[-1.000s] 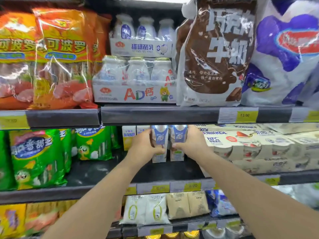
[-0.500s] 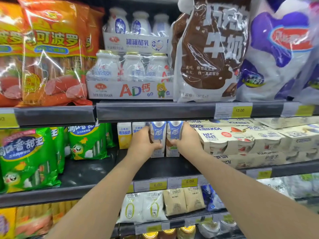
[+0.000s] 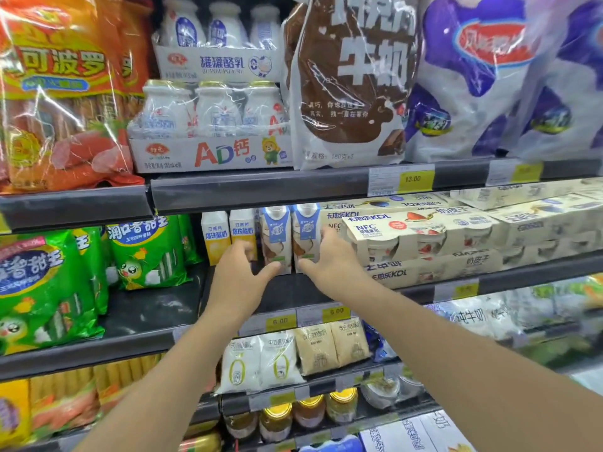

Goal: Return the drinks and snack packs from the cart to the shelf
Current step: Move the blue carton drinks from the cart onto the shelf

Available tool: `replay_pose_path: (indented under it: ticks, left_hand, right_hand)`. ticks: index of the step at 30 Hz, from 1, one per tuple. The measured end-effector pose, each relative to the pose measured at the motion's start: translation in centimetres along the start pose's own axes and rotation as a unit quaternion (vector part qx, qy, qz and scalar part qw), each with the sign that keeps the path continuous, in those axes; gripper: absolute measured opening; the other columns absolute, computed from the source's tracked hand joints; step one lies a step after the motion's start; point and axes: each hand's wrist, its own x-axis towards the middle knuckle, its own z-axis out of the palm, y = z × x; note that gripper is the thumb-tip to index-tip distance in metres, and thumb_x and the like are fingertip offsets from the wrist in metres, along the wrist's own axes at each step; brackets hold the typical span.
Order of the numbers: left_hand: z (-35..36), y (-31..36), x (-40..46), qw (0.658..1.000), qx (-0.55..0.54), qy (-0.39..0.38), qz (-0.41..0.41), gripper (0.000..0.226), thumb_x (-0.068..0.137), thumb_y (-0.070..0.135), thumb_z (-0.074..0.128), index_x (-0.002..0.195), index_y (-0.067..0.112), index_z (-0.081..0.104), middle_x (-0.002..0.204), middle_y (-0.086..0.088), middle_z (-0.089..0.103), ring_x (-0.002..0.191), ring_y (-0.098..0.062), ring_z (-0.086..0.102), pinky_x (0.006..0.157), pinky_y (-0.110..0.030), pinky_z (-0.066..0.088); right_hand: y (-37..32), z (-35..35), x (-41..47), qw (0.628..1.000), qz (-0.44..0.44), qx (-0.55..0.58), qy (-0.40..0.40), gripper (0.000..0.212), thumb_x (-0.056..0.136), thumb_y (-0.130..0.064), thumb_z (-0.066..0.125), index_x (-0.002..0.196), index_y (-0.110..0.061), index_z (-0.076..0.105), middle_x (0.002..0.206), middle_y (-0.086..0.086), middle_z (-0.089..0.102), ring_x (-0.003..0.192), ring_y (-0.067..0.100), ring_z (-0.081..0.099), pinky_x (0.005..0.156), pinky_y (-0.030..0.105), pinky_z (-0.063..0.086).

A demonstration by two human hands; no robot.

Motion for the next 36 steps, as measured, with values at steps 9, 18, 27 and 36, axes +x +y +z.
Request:
replay_pose_path:
  ticks: [9,18,27,36]
  left_hand:
    - [2.6,10.6,-7.6,0.955,0.135,-0.228,0.135,0.030,0.101,0.042,0.044,0.113,0.020,0.061,0.107,0.002,0.067,0.096,-0.016,0.061,0.086,-0.036,0.051]
    - [21.3,25.9,-18.8,0.863,0.158,-0.398,0.268,0.067,0.099,0.051,0.042,0.153,0.012,0.030,0.159,-0.007,0.031,0.143,-0.023,0.034,0.114,-0.032,0.028]
    - [37.6,40.7,-32.8,0.766,0.145,-0.495,0.383,0.069,0.098,0.052,0.044,0.149,0.006,0.034,0.153,-0.013,0.038,0.135,-0.027,0.042,0.110,-0.036,0.035]
    - [54.5,49.1,-40.3,0.671,0.129,-0.582,0.441,0.076,0.094,0.060,0.044,0.151,0.012,0.029,0.155,-0.010,0.037,0.137,-0.026,0.040,0.111,-0.037,0.034]
  right_hand:
    - [7.7,-11.2,-9.7,0.996,-0.045,-0.052,-0.048,0.036,0.095,-0.043,0.058,0.117,-0.015,0.066,0.112,0.001,0.069,0.107,0.020,0.063,0.094,0.037,0.051]
    - [27.7,-30.3,-25.0,0.987,0.137,-0.085,0.020,0.086,0.087,-0.072,0.044,0.156,-0.024,0.026,0.162,-0.004,0.027,0.146,0.018,0.031,0.113,0.036,0.031]
    - [43.3,-43.9,-40.9,0.933,0.317,-0.127,0.111,0.081,0.090,-0.067,0.047,0.150,-0.015,0.035,0.151,0.009,0.042,0.131,0.027,0.048,0.109,0.040,0.040]
    - [57.8,-49.3,-47.7,0.857,0.473,-0.101,0.177,0.094,0.071,-0.086,0.041,0.134,-0.017,0.051,0.137,0.007,0.056,0.122,0.026,0.055,0.103,0.042,0.045]
